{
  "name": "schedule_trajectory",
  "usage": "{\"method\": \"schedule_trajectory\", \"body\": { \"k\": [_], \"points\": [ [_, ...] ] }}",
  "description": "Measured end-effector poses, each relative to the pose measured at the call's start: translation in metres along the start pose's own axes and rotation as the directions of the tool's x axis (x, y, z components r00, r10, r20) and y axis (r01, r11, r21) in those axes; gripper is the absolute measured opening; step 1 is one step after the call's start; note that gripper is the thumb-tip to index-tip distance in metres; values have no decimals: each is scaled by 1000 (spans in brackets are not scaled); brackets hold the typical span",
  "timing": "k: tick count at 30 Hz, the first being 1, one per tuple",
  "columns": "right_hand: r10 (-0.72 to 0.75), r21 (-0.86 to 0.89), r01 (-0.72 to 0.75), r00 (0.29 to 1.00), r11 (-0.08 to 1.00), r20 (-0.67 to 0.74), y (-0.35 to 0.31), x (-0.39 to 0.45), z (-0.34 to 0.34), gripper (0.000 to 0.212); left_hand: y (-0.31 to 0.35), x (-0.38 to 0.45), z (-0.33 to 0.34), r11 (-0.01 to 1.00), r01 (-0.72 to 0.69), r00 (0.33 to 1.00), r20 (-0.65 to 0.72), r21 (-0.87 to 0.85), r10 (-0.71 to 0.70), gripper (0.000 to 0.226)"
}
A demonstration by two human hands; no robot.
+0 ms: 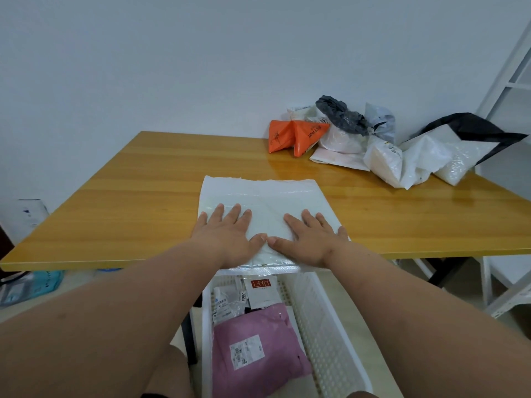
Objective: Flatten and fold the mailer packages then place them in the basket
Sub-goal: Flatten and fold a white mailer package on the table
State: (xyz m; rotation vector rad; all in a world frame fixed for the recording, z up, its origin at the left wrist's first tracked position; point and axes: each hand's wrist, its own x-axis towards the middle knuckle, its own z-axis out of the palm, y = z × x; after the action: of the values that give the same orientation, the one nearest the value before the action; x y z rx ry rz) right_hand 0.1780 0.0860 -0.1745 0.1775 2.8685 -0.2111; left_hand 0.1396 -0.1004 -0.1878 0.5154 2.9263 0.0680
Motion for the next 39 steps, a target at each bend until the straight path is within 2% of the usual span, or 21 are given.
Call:
{"method": "schedule_trajectory", "body": {
  "k": [3,8,12,14,19,23,26,28,31,34,39],
  "points": [
    [-12,40,13,1000,999,-14,6,1,-2,78,-1,-1,0,1000,-4,1000,-9,-10,4,78],
    [-8,3,8,999,1000,-35,10,-1,-5,72,-2,-7,-5,1000,6,1000,-25,14,-6,78],
    [11,-14,-12,993,1000,-116,8,-5,-11,66,-4,-10,-9,999,45,990,-135,5,-44,60],
    [16,-40,-23,986,999,-168,7,-6,-10,64,-4,-11,-3,999,53,984,-173,10,-51,58],
    [8,-124,-37,974,992,-227,7,-4,-3,65,-8,-4,6,998,53,995,-84,18,-51,71],
    [32,-95,-55,973,994,-229,5,3,-6,68,-11,3,0,999,46,999,-25,-1,-46,76],
    [20,-136,-53,971,989,-237,5,8,-5,70,-12,8,-8,999,35,997,-69,33,-33,77],
    [-26,-186,-21,969,982,-246,6,11,-2,70,-11,13,-11,996,33,996,-81,84,-26,70],
    [-50,-123,27,981,992,-186,11,18,0,75,-7,20,-13,994,52,992,-120,98,-40,60],
    [-48,-49,42,990,998,-133,15,26,1,79,-8,26,-7,996,38,986,-166,79,-24,61],
    [-52,-82,44,994,996,-93,19,41,-1,80,-11,41,-3,1000,27,996,-81,-13,-28,67]
  ]
}}
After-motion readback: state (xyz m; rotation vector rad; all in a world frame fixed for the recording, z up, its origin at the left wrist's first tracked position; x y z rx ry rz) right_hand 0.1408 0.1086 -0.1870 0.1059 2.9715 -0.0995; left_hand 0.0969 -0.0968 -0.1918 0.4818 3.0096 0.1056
